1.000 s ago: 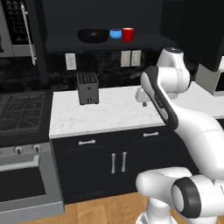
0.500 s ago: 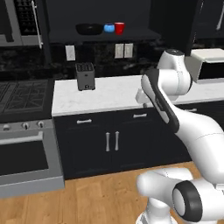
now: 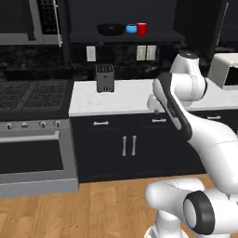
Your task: Gather all objects into one cabinet and sort the glasses and bowls to opposite sides.
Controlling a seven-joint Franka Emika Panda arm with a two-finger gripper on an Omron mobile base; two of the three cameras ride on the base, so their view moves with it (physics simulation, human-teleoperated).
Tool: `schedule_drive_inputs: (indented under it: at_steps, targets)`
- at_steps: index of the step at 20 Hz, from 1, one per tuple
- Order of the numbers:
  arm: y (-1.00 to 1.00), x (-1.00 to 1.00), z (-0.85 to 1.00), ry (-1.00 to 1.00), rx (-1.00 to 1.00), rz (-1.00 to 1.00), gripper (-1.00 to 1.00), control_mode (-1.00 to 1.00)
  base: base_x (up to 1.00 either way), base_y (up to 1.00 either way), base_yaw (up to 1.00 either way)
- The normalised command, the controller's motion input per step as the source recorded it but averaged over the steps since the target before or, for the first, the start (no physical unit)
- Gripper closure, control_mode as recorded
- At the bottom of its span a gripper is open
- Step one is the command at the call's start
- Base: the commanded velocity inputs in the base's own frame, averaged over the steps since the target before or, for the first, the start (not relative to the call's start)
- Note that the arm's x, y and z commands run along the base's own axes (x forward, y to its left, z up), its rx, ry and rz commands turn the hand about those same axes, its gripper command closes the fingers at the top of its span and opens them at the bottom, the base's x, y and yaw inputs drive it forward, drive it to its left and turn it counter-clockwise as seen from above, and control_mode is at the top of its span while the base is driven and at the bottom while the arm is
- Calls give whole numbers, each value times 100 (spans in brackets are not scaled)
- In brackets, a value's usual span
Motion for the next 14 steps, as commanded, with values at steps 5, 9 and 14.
schedule_drive_inputs:
  at_steps: [5,9,14]
  targets:
    - [0,0,0,0,0,0,-100,100,-18,-4,48]
    - [0,0,0,0,0,0,-100,100,-15,-2,58]
    - [0,0,0,0,0,0,-100,100,-19,-7,75]
